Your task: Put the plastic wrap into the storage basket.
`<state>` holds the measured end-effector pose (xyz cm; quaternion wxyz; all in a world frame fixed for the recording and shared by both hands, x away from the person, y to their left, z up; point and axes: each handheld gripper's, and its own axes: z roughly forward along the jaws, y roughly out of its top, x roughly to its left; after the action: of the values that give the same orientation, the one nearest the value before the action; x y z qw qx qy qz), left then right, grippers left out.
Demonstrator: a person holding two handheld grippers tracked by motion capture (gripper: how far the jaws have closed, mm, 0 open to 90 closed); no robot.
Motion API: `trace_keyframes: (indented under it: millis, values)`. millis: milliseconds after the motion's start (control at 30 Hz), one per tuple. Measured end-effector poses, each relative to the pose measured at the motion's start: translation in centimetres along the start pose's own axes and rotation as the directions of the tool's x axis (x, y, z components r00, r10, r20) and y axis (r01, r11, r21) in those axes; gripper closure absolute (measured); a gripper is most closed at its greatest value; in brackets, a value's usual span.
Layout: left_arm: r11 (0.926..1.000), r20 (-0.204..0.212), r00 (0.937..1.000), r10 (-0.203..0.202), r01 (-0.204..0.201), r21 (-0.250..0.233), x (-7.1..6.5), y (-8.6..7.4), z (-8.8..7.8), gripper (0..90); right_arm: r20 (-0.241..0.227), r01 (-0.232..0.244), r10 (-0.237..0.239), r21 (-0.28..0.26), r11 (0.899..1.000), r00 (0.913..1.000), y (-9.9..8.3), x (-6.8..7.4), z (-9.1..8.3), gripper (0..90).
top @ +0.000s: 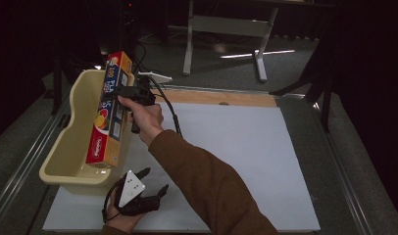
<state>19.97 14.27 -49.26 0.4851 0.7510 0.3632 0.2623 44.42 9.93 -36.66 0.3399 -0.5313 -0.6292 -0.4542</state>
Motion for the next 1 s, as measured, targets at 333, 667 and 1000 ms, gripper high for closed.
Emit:
trace_keyframes:
  millis: [333,667,1000]
  values:
    - [1.0,-0.01,0.9999,-0.008,0.008,-0.004,0.2,-0.2,-0.4,22.3,0.002,-0.015,0.015,-0.024,1.0,0.9999,-0.4,0.2,0.7,38.9]
    - [0.9997,-0.006,0.9998,-0.021,0.021,-0.016,0.5,-0.3,-0.7,22.3,0.024,-0.035,0.036,-0.039,0.999,0.9991,-1.3,-0.5,2.2,38.7]
    - [0.9997,-0.009,0.9998,-0.019,0.019,-0.014,0.3,-0.3,-0.8,22.7,0.051,-0.059,0.061,-0.033,0.998,0.9968,-1.8,-1.4,3.0,38.6]
